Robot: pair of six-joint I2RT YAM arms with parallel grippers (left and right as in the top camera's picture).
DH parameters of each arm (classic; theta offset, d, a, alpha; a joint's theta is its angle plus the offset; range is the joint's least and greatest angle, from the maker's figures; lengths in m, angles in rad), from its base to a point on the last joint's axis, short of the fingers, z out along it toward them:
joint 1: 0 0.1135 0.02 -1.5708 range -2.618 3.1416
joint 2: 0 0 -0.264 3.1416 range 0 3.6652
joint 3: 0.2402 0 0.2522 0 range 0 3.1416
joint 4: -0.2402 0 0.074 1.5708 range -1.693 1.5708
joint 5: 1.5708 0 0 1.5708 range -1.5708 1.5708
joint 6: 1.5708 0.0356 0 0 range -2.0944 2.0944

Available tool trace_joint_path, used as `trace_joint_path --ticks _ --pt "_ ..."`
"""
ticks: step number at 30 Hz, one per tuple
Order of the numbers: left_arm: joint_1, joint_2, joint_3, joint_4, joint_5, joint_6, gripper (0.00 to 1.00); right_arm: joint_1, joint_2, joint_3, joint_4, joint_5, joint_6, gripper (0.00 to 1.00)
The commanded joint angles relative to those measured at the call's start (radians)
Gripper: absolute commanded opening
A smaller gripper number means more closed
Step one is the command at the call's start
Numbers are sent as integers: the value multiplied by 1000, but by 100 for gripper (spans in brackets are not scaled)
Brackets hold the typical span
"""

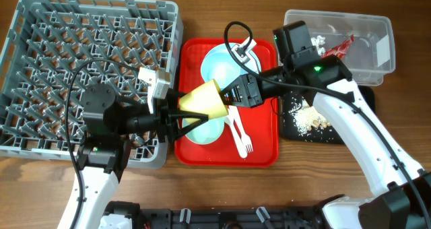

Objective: Sort waste into correct bins and load items into the dishwasher rack
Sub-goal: 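Hand the yellow cup from the right gripper to the left gripper, then place the yellow cup into the dish rack with the left gripper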

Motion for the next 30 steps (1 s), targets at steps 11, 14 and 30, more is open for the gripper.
trace_joint_path --ticks 11,14,30 --pt "-11 -2 11 -10 11 11 11 6 14 8 -5 61 -11 5" --pt "16 -2 11 -183 -131 99 8 -13 14 8 -5 77 -11 15" --pt "266 -4 129 -811 -683 204 4 -167 -25 8 -172 653 -11 43"
